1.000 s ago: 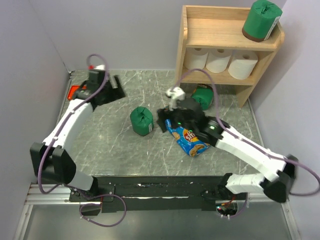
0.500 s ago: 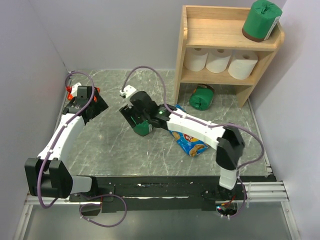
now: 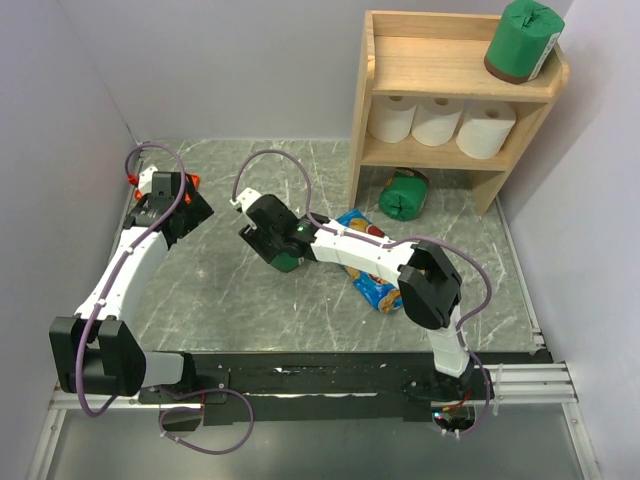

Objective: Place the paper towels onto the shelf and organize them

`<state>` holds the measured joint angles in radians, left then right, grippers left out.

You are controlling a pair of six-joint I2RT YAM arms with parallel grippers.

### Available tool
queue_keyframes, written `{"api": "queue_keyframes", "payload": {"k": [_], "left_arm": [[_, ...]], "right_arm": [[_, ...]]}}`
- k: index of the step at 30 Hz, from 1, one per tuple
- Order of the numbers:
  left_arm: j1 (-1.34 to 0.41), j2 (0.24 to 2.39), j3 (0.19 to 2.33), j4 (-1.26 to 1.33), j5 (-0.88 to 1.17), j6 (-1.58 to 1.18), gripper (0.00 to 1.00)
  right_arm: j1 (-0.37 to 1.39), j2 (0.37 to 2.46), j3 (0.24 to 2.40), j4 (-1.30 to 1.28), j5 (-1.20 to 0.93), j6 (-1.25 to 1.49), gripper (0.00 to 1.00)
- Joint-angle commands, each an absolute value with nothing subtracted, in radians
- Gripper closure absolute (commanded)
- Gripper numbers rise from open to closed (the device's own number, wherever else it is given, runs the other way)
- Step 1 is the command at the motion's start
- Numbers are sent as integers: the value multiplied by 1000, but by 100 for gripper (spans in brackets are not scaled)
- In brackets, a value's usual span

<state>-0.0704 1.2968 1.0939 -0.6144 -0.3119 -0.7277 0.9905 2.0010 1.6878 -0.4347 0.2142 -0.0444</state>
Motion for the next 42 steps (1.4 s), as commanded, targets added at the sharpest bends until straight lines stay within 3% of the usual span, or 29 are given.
{"api": "queue_keyframes", "payload": {"k": [1, 15, 22, 34, 42], "left_arm": [[-64, 1273, 1103, -598, -321, -742, 4], [-63, 1281, 1103, -603, -328, -739, 4], [-63, 1275, 1104, -604, -334, -736, 4], [-63, 1261, 1106, -604, -353, -736, 4], [-63, 1246, 1101, -594, -341, -727, 4]], "right_arm": [[996, 2025, 1703, -417, 255, -58, 35], [996, 2091, 1703, -420, 299, -101, 42], [996, 2063, 1681, -390, 290, -156, 57], [1029, 1796, 1571, -394, 285, -403, 65], [1052, 1635, 1741, -681, 331, -491, 66]]}}
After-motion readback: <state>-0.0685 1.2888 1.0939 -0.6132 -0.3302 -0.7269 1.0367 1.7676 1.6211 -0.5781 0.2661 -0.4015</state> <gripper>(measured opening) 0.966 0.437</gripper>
